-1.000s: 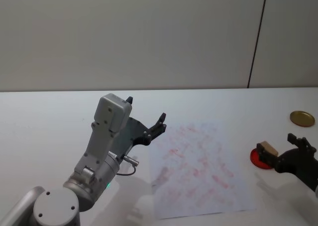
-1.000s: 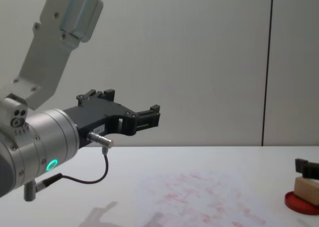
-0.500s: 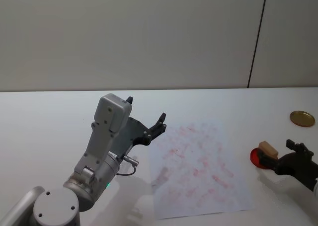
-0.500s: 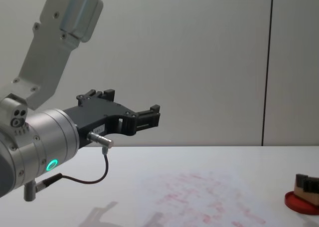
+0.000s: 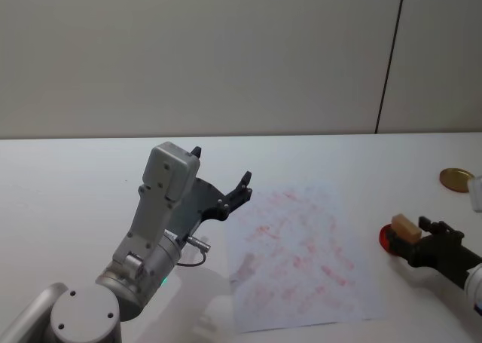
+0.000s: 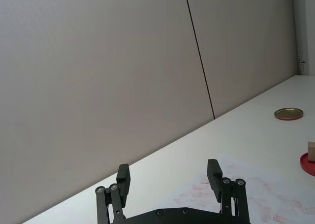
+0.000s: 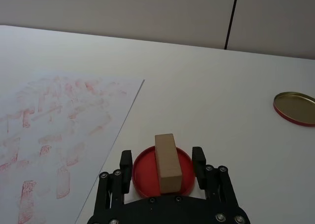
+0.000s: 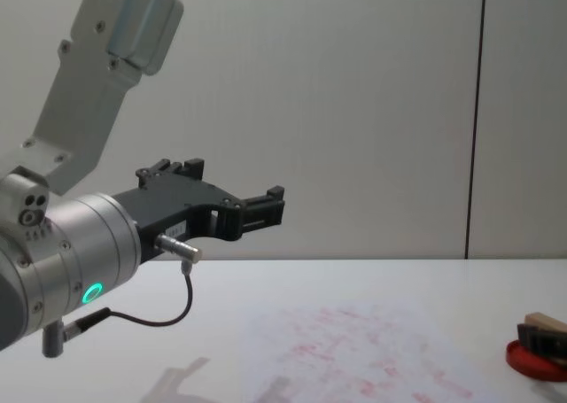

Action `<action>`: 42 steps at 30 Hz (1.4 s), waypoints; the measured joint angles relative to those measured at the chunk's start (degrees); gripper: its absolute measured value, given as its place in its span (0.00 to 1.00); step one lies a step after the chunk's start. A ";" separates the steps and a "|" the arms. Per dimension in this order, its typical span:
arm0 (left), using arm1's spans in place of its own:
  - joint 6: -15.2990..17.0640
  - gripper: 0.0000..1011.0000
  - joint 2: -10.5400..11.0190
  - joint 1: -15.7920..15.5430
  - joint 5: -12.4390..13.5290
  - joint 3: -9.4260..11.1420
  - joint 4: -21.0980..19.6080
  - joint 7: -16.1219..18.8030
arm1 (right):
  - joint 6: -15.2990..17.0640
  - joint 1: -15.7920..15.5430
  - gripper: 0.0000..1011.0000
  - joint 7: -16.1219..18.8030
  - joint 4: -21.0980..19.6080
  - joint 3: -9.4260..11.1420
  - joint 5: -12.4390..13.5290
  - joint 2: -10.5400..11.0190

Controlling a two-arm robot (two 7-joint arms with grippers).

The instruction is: Use the one hand to pick up the stamp and affix it onto the A4 paper.

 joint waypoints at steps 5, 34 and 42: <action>0.00 0.98 0.00 0.00 0.00 0.00 0.00 0.00 | 0.01 0.67 0.63 0.20 1.10 -0.26 -0.44 -0.34; 0.00 0.98 0.00 0.00 0.00 0.00 0.00 0.00 | -3.70 1.33 0.22 2.64 -0.26 -1.52 -3.86 -1.01; 0.00 0.98 0.00 0.00 0.00 0.00 0.00 0.00 | -3.72 2.29 0.22 5.40 -1.14 -3.07 -4.86 -2.45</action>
